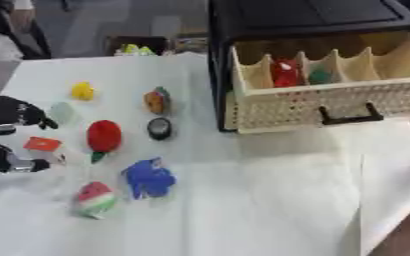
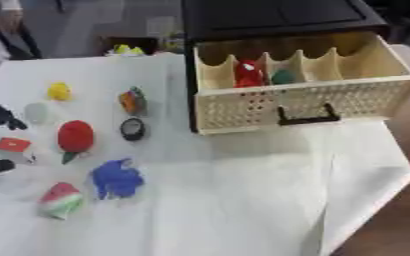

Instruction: Pick up objects from table and place into drawer.

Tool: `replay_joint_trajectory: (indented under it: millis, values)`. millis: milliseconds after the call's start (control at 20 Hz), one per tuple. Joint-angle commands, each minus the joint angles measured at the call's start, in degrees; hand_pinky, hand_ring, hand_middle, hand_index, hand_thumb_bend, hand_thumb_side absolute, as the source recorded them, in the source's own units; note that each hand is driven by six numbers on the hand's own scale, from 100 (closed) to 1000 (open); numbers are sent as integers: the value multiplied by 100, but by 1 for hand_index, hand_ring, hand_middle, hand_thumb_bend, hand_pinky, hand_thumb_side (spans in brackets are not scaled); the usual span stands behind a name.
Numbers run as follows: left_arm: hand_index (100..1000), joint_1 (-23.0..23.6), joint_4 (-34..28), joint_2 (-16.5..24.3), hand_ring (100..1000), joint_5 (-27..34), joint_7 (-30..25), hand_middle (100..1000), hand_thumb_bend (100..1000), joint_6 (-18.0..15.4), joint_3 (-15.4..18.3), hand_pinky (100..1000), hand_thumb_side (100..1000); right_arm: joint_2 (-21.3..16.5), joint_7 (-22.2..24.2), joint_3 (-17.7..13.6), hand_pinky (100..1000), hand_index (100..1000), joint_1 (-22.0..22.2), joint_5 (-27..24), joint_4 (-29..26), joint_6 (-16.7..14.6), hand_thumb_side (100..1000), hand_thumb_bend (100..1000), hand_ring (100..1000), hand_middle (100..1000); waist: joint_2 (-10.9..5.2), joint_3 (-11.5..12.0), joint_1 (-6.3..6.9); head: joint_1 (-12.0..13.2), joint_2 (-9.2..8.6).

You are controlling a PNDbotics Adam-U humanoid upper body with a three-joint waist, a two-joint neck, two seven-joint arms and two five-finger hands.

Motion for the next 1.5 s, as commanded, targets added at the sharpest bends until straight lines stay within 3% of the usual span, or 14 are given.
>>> replay_joint_trajectory:
  millis: [50,650,900,1300,1500]
  values:
    - [900,-136,36,118,798,-47,10,701,397,-96,112,745,777,-69,18,-79,271,815,-76,-32,-83,-6,830,237,529,512,-67,-4,-9,20,-89]
    - [891,-185,244,56,789,-262,92,702,355,-117,172,729,636,-36,5,-129,266,814,-70,-65,-83,17,813,228,528,512,-15,-44,-19,56,-154]
    - [871,-221,376,15,776,-393,205,682,268,-28,231,714,517,-36,-2,-143,264,814,-68,-76,-83,13,809,234,527,511,14,-67,-22,71,-174]
    - [819,-243,510,-52,743,-575,368,620,234,47,237,674,470,-20,0,-173,261,813,-52,-79,-83,22,797,238,526,509,55,-91,-21,83,-196]
    - [824,-261,617,-85,743,-673,352,623,251,74,248,672,496,-14,6,-186,259,813,-41,-80,-83,26,793,243,525,508,79,-117,-18,92,-201]
